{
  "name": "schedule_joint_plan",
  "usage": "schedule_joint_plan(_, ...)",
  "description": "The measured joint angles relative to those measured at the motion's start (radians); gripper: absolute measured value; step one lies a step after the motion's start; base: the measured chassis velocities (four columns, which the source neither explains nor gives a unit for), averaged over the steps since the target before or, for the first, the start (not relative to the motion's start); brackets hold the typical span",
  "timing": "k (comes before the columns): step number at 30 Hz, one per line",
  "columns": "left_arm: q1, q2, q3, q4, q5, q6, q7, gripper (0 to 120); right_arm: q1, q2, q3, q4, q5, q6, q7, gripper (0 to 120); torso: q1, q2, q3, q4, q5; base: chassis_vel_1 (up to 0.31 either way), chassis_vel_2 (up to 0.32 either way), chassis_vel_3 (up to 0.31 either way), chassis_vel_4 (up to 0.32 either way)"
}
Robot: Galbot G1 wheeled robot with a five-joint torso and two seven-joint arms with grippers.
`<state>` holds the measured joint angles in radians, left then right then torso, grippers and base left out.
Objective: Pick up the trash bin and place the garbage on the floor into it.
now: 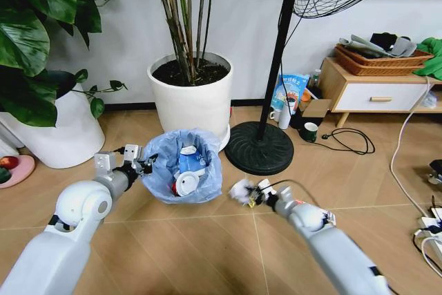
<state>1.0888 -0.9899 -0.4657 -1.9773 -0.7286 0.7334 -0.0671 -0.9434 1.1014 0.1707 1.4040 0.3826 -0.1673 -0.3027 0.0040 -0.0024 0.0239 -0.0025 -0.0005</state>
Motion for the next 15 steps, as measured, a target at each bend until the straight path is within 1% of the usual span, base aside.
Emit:
schedule_joint_plan(1,0.003,0.003,0.000,-0.002,0.000,0.000,0.001,0,0.000,-0.015,0.025,0.042,0.027,-0.009,0.016,2,0.000,0.000,0.000,0.0002,-0.0004,0.000,0.000,0.000,0.000)
schedule_joint_plan(3,0.005,0.005,0.001,-0.004,0.000,0.000,0.002,0,0.002,-0.021,0.035,0.062,0.037,-0.013,0.023,2,0.000,0.000,0.000,0.0002,-0.0002,0.000,0.000,0.000,0.000)
schedule_joint_plan(4,0.008,0.008,0.002,-0.006,0.000,0.001,0.003,0,0.008,-0.030,0.054,0.102,0.058,-0.019,0.036,2,0.000,0.000,0.000,0.0003,0.0001,0.000,0.000,0.000,0.000)
schedule_joint_plan(7,0.018,0.015,0.008,-0.012,0.000,0.001,0.007,0,0.045,-0.039,0.085,0.185,0.096,-0.026,0.055,2,0.000,0.000,0.000,0.0002,-0.0004,0.000,0.000,0.000,0.000)
schedule_joint_plan(8,0.018,0.015,0.008,-0.012,0.000,0.001,0.007,0,0.045,-0.039,0.085,0.185,0.096,-0.026,0.055,2,0.000,0.000,0.000,0.0002,-0.0004,0.000,0.000,0.000,0.000)
schedule_joint_plan(11,0.028,0.024,0.020,-0.025,-0.003,0.002,0.007,0,0.100,-0.049,0.086,0.261,0.129,-0.030,0.063,2,0.000,0.000,0.000,0.0005,-0.0003,0.000,0.000,0.000,0.000)
schedule_joint_plan(12,0.028,0.024,0.020,-0.025,-0.003,0.002,0.007,0,0.100,-0.049,0.086,0.261,0.129,-0.030,0.063,2,0.000,0.000,0.000,0.0005,-0.0003,0.000,0.000,0.000,0.000)
schedule_joint_plan(15,0.029,0.028,0.037,-0.029,-0.004,0.002,0.008,0,0.140,-0.072,0.063,0.338,0.180,-0.044,0.066,2,0.000,0.000,0.000,0.0005,-0.0005,0.000,0.000,0.000,0.000)
